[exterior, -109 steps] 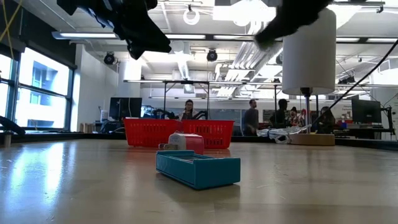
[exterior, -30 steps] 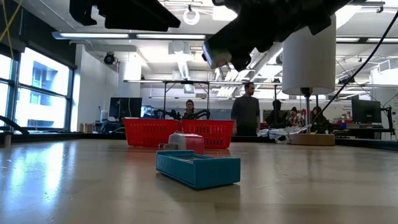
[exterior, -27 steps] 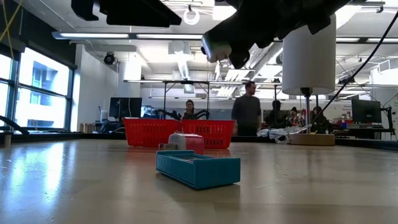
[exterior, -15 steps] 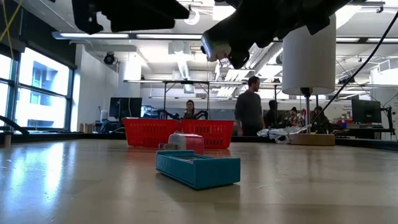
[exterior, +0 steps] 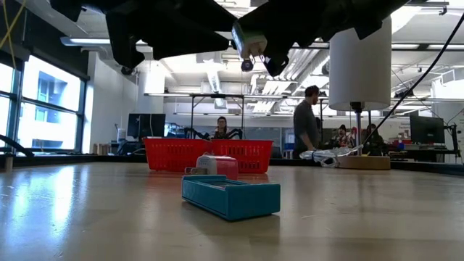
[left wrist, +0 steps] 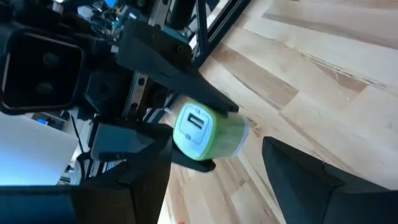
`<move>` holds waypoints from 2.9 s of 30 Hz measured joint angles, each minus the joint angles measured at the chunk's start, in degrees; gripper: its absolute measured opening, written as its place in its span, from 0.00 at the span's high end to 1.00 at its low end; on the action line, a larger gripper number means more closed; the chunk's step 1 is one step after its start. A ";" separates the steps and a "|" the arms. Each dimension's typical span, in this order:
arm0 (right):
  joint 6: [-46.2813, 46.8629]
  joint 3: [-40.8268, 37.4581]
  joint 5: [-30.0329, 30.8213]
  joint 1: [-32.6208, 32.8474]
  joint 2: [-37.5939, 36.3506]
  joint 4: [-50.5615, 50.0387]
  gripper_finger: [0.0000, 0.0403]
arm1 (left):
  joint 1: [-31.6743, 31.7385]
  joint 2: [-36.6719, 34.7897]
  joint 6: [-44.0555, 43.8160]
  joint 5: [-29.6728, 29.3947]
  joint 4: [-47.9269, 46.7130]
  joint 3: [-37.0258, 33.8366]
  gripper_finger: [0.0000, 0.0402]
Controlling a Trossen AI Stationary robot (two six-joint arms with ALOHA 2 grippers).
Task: Pick & Place Office items
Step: Put the green charger adapter into the left red bin
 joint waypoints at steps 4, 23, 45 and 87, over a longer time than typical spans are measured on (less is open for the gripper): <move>0.01 0.00 0.08 0.00 0.00 -0.03 0.71 | -0.17 0.00 1.93 0.00 0.03 0.00 0.40; 6.86 -0.11 -3.55 -1.49 0.00 -1.69 0.71 | 0.32 4.95 4.23 4.13 6.13 0.09 0.40; 7.50 9.09 -14.15 -2.02 11.19 -5.23 0.71 | 1.13 7.36 -2.02 9.96 6.10 -0.10 0.40; 6.83 9.92 -10.40 -3.27 10.99 -7.72 0.60 | 0.15 8.72 -5.25 8.16 3.32 -0.09 0.70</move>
